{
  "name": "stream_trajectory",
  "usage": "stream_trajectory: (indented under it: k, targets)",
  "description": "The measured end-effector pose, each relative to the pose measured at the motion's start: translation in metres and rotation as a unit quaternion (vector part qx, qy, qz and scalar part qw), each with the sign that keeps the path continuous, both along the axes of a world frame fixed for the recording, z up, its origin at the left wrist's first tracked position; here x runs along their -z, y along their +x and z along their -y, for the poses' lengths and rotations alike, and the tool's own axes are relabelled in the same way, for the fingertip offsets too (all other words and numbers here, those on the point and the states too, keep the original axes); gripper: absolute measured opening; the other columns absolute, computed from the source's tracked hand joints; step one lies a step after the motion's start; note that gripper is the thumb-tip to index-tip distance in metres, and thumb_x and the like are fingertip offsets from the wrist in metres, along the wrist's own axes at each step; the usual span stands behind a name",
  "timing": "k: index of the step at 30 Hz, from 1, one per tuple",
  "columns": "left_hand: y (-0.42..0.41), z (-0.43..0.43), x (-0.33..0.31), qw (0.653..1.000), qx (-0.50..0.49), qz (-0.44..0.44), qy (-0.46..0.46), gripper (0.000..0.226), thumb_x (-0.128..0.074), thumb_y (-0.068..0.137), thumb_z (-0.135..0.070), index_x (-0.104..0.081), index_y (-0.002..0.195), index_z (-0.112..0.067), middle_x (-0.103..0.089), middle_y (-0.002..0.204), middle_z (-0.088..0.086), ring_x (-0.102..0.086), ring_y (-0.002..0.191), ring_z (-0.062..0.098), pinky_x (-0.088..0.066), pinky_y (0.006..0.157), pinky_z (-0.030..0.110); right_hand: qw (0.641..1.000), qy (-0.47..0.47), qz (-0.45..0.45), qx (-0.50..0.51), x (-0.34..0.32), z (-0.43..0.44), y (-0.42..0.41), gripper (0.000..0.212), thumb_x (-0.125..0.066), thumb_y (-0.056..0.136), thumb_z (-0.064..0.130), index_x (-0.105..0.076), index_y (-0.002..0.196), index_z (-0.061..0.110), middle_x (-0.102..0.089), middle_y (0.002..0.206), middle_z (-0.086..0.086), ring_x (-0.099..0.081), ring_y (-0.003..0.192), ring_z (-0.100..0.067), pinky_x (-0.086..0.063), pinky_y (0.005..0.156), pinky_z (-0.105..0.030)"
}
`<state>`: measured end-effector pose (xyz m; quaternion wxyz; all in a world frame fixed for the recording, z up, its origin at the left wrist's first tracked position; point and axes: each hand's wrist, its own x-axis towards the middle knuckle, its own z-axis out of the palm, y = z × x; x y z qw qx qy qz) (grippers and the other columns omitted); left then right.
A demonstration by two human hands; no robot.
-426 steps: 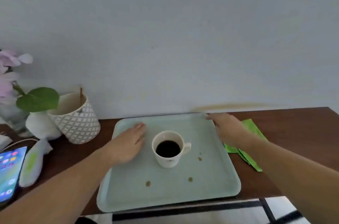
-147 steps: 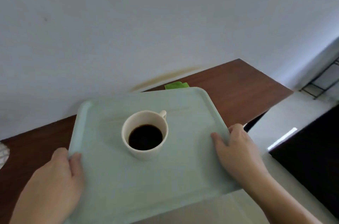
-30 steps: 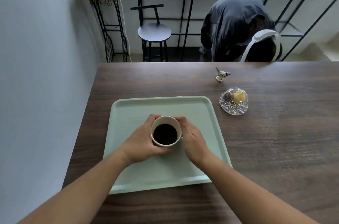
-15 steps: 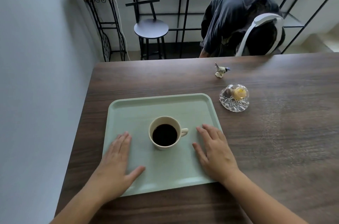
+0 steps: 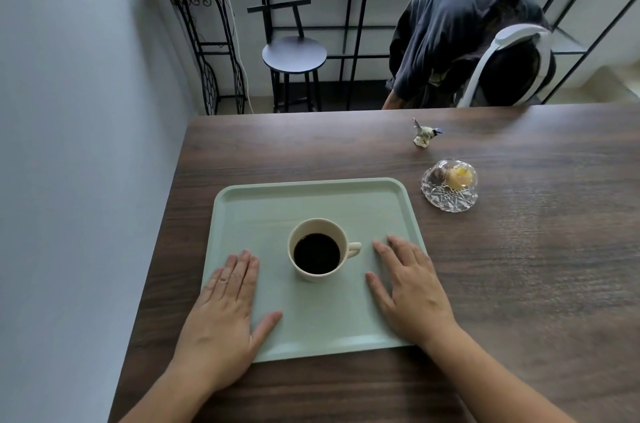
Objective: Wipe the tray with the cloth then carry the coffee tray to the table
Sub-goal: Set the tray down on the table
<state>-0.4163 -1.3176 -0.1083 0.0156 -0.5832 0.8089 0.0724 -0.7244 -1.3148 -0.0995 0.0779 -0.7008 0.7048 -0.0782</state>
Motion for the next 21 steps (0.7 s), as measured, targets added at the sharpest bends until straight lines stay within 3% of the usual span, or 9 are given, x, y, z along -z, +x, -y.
stream_trajectory:
  k: [13,15,17,19,21]
  targets:
    - [0.001,0.0,0.002,1.0,0.004,-0.015,0.003,0.084,-0.023,0.092,-0.066,-0.009,0.155,-0.013,-0.007,0.163,0.003,0.002,0.15,0.012,0.0,0.118,0.032,1.0,-0.012,0.015,0.004,0.003,-0.001,0.001,0.062,-0.036,0.092,0.056,-0.043,0.144,0.024,-0.043,0.147,-0.004,-0.036,0.136,-0.023,-0.024,0.117,-0.038]
    - [0.0,0.001,-0.005,0.996,-0.001,-0.083,0.025,0.076,-0.022,0.093,-0.056,-0.004,0.155,-0.015,-0.005,0.164,0.001,0.007,0.149,0.006,0.006,0.118,0.025,0.999,-0.014,0.048,0.008,0.002,-0.001,0.0,0.059,-0.041,0.091,0.054,-0.043,0.143,0.025,-0.04,0.148,-0.003,-0.034,0.136,-0.021,-0.026,0.117,-0.038]
    - [-0.007,0.011,-0.021,0.969,-0.043,-0.218,0.103,0.071,-0.031,0.094,-0.038,0.0,0.155,-0.022,-0.009,0.164,-0.003,0.002,0.146,-0.001,0.003,0.119,0.019,0.992,-0.055,0.114,0.03,-0.001,-0.001,-0.004,0.054,-0.055,0.088,0.047,-0.048,0.136,0.023,-0.04,0.144,-0.003,-0.034,0.133,-0.021,-0.033,0.113,-0.037]
    - [-0.019,0.03,-0.043,0.93,-0.082,-0.33,0.14,0.064,-0.042,0.097,-0.017,-0.013,0.153,-0.028,-0.032,0.155,-0.004,-0.028,0.14,0.002,-0.019,0.118,0.028,0.974,-0.126,0.162,0.094,-0.007,0.006,-0.012,0.054,-0.067,0.082,0.041,-0.051,0.13,0.019,-0.041,0.139,-0.005,-0.035,0.129,-0.023,-0.031,0.109,-0.032]
    - [-0.036,0.057,-0.063,0.911,-0.089,-0.386,0.11,0.055,-0.046,0.097,-0.013,-0.026,0.147,-0.025,-0.047,0.139,-0.002,-0.05,0.122,0.007,-0.041,0.106,0.034,0.947,-0.175,0.191,0.193,-0.015,0.025,-0.025,0.063,-0.075,0.076,0.042,-0.049,0.127,0.016,-0.04,0.137,-0.008,-0.035,0.128,-0.026,-0.026,0.107,-0.028]
